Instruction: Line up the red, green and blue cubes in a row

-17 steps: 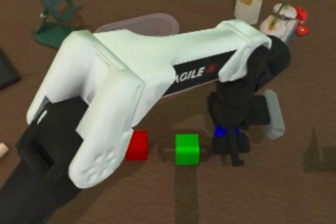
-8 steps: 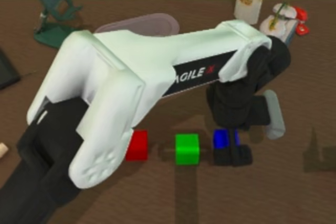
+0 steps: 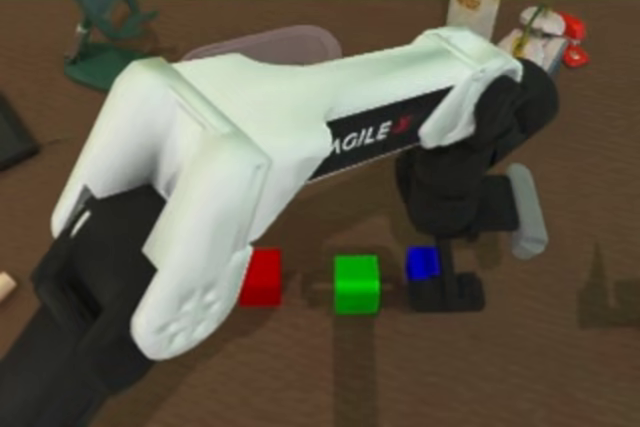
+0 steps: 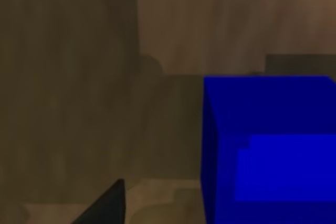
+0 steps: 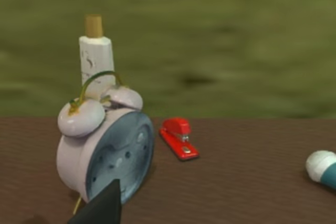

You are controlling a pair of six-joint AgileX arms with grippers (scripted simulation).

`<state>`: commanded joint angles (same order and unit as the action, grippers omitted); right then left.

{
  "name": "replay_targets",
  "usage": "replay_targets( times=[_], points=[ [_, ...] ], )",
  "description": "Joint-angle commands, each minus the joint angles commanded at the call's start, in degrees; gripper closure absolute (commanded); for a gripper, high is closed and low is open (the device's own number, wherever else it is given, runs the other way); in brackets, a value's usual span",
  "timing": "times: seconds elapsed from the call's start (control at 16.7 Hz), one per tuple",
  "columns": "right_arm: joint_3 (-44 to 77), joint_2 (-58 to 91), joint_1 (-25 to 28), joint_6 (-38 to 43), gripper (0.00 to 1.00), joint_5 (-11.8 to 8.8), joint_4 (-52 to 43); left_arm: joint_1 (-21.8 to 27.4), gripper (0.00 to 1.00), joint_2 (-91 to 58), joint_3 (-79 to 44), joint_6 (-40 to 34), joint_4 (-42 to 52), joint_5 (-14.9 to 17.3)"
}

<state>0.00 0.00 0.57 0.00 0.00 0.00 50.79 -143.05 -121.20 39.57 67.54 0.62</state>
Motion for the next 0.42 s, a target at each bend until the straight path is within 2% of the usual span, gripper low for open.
replay_targets(
  times=[0.24,0.42],
  points=[
    [0.00,0.00,0.00,0.00,0.00,0.00,0.00,-0.85,0.00,0.81,-7.90,-0.24,9.35,-0.01],
    [0.00,0.00,0.00,0.00,0.00,0.00,0.00,-1.17,0.00,1.28,-10.77,-0.29,12.35,-0.06]
  ],
)
